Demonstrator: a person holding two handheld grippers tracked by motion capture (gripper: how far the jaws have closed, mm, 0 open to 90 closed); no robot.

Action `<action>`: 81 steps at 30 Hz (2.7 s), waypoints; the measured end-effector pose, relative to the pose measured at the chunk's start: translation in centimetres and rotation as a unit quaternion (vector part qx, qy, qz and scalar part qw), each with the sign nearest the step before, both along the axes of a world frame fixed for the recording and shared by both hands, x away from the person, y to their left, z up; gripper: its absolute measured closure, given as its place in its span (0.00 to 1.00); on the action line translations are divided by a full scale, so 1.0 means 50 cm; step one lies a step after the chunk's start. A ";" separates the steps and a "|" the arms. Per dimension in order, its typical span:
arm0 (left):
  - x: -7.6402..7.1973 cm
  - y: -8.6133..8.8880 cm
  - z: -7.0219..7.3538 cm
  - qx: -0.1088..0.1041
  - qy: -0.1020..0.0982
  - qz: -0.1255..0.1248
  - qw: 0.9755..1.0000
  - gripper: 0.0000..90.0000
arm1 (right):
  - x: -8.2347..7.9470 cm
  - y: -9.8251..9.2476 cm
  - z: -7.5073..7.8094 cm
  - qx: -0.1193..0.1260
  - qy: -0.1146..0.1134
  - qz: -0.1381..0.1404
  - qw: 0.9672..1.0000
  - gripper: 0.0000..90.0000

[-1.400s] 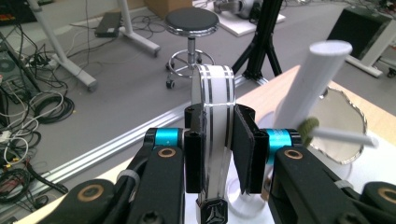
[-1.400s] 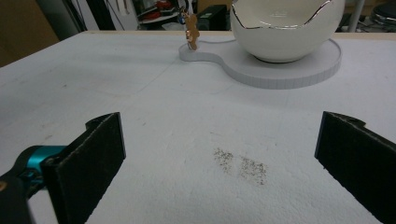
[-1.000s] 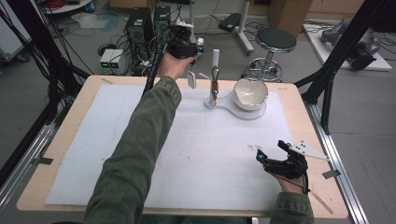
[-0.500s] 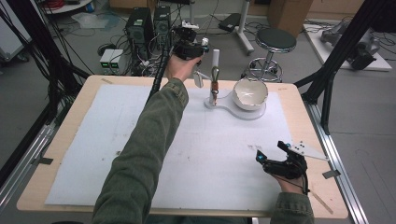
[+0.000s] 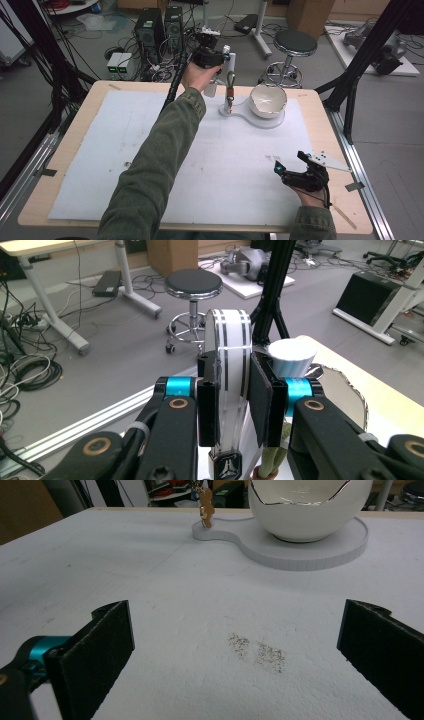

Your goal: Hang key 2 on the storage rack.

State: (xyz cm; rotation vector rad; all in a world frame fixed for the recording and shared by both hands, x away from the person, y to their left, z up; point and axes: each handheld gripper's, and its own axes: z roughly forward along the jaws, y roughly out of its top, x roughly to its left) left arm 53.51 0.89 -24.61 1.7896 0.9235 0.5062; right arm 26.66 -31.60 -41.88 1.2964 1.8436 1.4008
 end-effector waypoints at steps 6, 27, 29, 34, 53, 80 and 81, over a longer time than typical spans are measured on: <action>0.001 0.010 -0.022 -0.020 0.017 0.001 1.000 0.83 | 0.001 0.000 -0.001 0.000 0.001 -0.001 1.000 0.01; -0.018 0.042 -0.048 -0.041 0.027 -0.049 0.998 0.68 | 0.005 0.002 -0.002 -0.002 0.003 -0.001 1.000 0.01; -0.020 0.048 -0.045 -0.033 0.028 -0.052 0.998 0.62 | 0.005 0.002 -0.002 -0.002 0.005 -0.002 1.000 0.01; -0.032 0.055 -0.046 -0.011 0.032 -0.039 0.999 0.38 | 0.007 0.004 -0.002 -0.002 0.006 -0.001 1.000 0.01; -0.062 0.104 -0.057 0.030 0.042 -0.011 0.999 0.02 | 0.007 0.005 -0.002 0.000 0.009 -0.004 1.000 0.01; -0.133 0.215 -0.080 0.040 0.038 -0.002 0.998 0.02 | 0.005 0.004 -0.002 0.001 0.008 -0.005 1.000 0.01; -0.135 0.218 -0.082 0.041 0.038 0.000 0.998 0.02 | 0.005 0.004 -0.002 0.003 0.010 -0.006 1.000 0.01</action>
